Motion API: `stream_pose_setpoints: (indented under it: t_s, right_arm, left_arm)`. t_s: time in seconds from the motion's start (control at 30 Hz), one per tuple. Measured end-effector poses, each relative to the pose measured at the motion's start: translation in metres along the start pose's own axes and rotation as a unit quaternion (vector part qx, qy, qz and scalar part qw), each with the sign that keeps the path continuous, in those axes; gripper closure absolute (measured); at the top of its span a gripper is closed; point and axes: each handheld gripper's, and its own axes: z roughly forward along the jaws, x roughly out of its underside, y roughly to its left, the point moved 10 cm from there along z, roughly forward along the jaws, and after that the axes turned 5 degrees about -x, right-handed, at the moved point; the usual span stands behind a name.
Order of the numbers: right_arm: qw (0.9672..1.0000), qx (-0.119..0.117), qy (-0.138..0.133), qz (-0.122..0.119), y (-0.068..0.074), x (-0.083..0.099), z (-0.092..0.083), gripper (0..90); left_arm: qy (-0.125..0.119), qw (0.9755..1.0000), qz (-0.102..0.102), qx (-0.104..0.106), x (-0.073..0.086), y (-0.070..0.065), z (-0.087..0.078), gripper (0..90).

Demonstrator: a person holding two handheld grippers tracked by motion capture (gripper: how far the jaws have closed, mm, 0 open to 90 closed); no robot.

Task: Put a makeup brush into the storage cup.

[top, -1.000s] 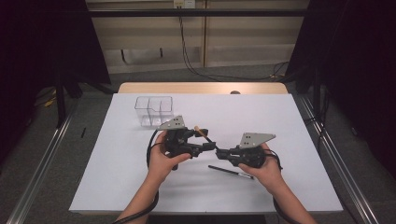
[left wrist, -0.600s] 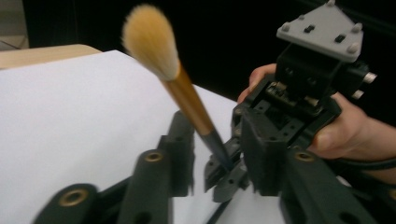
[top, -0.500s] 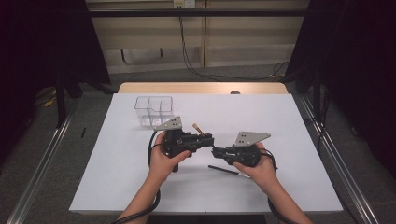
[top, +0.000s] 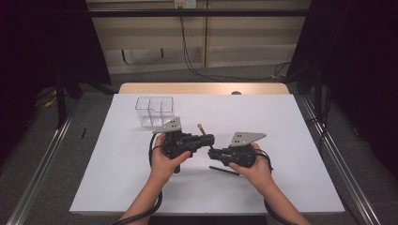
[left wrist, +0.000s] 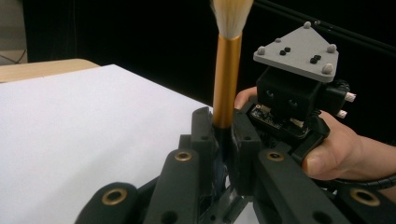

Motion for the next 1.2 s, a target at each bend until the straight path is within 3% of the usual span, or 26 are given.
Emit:
stream_pose_setpoints:
  t_s: [0.27, 0.73, 0.93, 1.03, 1.07, 1.2]
  right_arm:
    - [0.9999, -0.002, -0.006, 0.010, 0.003, -0.001, 0.007, 83.4]
    - [0.9998, -0.010, -0.011, 0.016, 0.006, -0.002, 0.011, 80.4]
    - [0.9997, -0.008, -0.018, 0.012, 0.007, -0.004, 0.008, 71.6]
    - [0.9994, -0.008, -0.030, 0.015, 0.005, -0.006, 0.003, 62.2]
    - [0.9994, -0.003, -0.033, 0.015, 0.003, -0.006, 0.000, 55.3]
    - [0.9991, 0.003, -0.039, 0.016, -0.001, -0.006, -0.008, 48.3]
  left_arm:
    - [-0.017, 0.9996, 0.022, -0.008, -0.001, -0.002, 0.001, 82.9]
    - [-0.031, 0.9990, 0.032, -0.009, -0.001, -0.003, 0.000, 83.1]
    - [-0.040, 0.9986, 0.034, -0.008, -0.005, -0.002, -0.004, 83.1]
    - [-0.042, 0.9984, 0.036, -0.010, -0.007, -0.001, -0.007, 83.1]
    - [-0.043, 0.9983, 0.036, -0.012, -0.008, -0.001, -0.008, 83.1]
    - [-0.044, 0.9981, 0.039, -0.017, -0.010, 0.001, -0.011, 83.1]
